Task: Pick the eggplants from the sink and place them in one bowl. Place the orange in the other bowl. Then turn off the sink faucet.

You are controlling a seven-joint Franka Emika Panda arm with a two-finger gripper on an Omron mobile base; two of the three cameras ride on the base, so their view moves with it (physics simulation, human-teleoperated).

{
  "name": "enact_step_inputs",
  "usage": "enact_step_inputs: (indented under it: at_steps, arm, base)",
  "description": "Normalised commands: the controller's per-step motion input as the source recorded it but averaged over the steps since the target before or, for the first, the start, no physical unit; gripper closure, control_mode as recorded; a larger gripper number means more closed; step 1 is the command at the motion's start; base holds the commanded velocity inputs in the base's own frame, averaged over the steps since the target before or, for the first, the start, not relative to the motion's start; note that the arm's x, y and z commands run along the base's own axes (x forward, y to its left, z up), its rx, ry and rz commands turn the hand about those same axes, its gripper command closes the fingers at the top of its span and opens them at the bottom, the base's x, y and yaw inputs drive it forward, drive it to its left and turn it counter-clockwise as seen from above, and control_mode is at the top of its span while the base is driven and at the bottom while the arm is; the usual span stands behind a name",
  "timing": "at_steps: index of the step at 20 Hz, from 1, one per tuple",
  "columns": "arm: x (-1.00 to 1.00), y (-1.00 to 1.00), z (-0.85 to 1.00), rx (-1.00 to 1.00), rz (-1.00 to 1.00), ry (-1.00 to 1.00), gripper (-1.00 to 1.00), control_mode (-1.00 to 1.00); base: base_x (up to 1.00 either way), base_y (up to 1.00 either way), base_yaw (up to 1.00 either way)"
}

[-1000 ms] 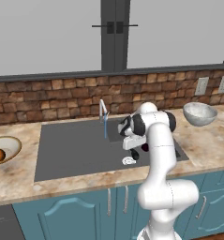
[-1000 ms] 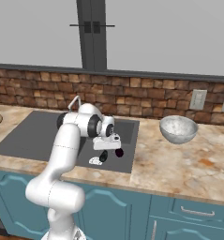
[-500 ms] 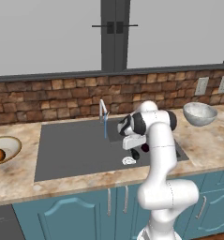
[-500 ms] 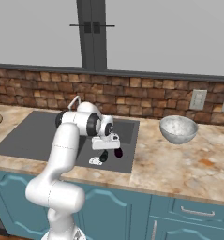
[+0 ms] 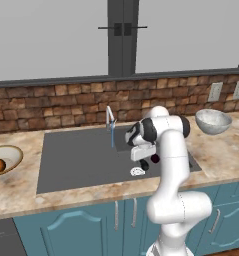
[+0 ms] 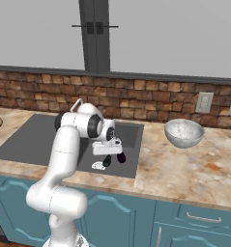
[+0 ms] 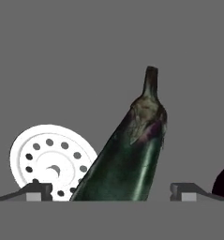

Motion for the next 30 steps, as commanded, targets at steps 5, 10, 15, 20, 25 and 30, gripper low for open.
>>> enact_step_inputs:
  at_steps: [5, 10, 15, 20, 25, 30]
  arm:
    - [-0.32, 0.0, -0.2, 0.0, -0.02, 0.0, -1.0, -1.0]
    - [-0.02, -0.02, -0.25, 0.0, 0.0, 0.0, -1.0, -1.0]
    - [0.0, -0.07, -0.36, 0.0, 0.0, 0.0, -1.0, -1.0]
    - [-0.01, -0.08, -0.4, 0.0, 0.0, 0.0, -1.0, -1.0]
    - [-0.13, -0.14, -0.42, 0.02, -0.01, 0.0, 1.0, -1.0]
    - [-0.32, -0.07, -0.42, 0.01, -0.03, 0.0, 1.0, -1.0]
  base:
    - [0.0, 0.0, 0.0]
    - [0.0, 0.0, 0.0]
    - [0.0, 0.0, 0.0]
    - [0.0, 0.0, 0.0]
    - [0.0, 0.0, 0.0]
    - [0.0, 0.0, 0.0]
